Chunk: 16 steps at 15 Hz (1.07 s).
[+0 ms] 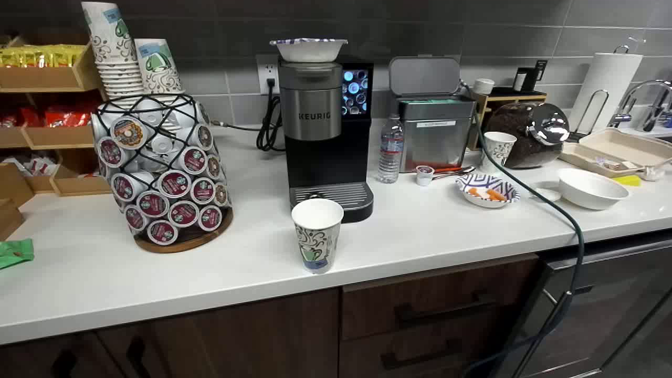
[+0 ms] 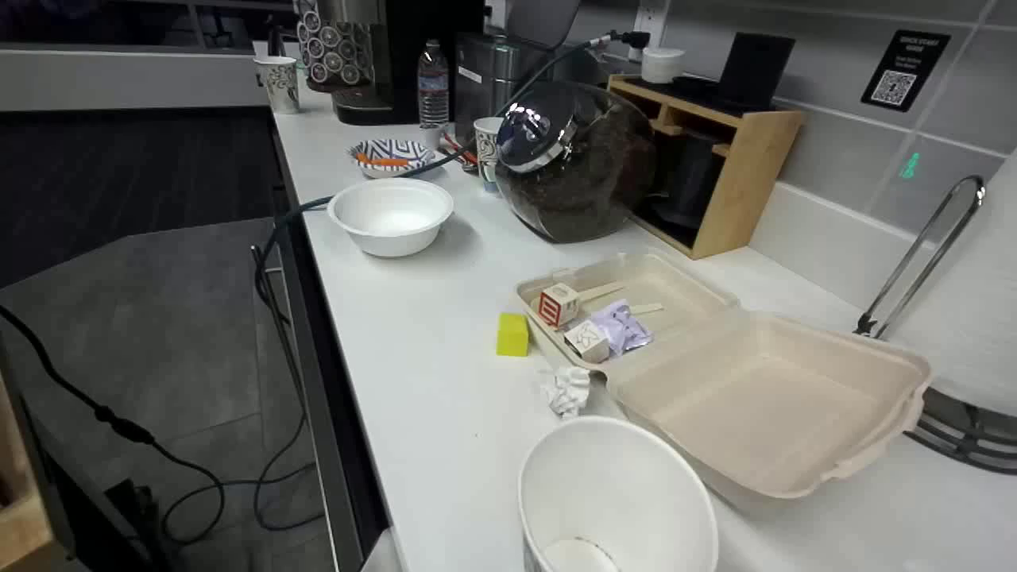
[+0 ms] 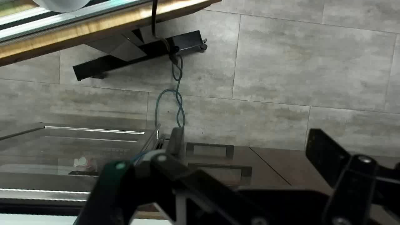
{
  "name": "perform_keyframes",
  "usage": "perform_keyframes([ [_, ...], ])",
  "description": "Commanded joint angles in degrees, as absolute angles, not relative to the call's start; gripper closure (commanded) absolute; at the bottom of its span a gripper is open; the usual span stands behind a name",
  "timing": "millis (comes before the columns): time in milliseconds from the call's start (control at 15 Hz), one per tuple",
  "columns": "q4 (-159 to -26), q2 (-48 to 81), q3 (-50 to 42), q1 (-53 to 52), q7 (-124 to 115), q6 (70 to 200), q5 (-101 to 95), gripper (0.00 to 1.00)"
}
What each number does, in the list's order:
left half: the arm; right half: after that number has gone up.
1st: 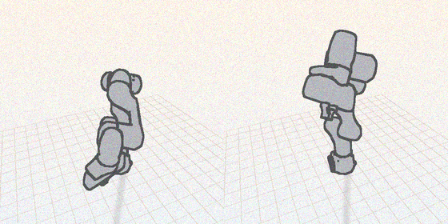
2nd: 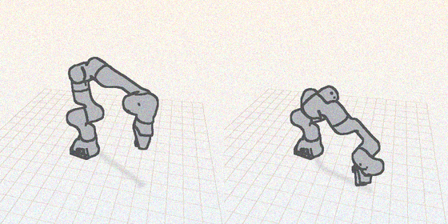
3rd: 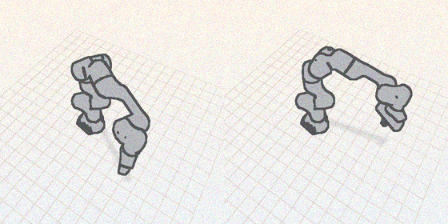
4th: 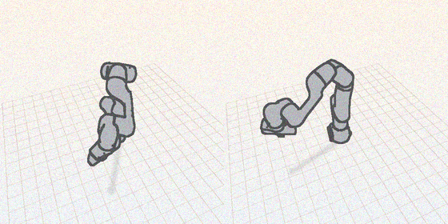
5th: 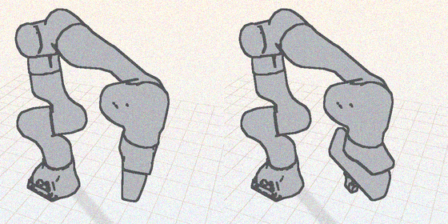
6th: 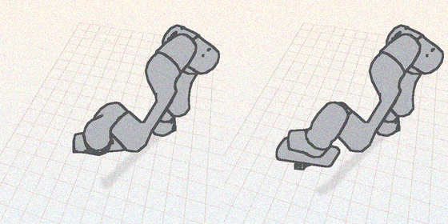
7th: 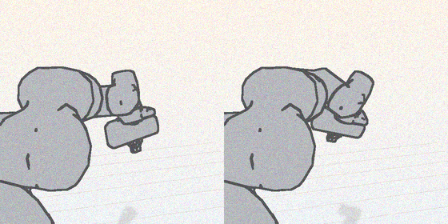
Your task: Move the bowl to the left
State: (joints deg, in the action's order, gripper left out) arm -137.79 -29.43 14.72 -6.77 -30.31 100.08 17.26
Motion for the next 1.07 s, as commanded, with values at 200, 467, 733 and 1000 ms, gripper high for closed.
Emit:
perform_keyframes([
  [200, -137.5, -28.2, 14.4, -5.1, -31.0, 100.0, 15.0, 0.0],
  [467, -137.7, -28.5, 13.8, -5.2, -30.2, 100.0, 16.0, 0.0],
  [733, -137.7, -28.3, 13.7, -5.2, -30.2, 100.0, 16.0, 0.0],
  [1000, -141.1, -26.2, 12.2, 0.4, -35.3, 111.2, 12.3, 0.0],
])
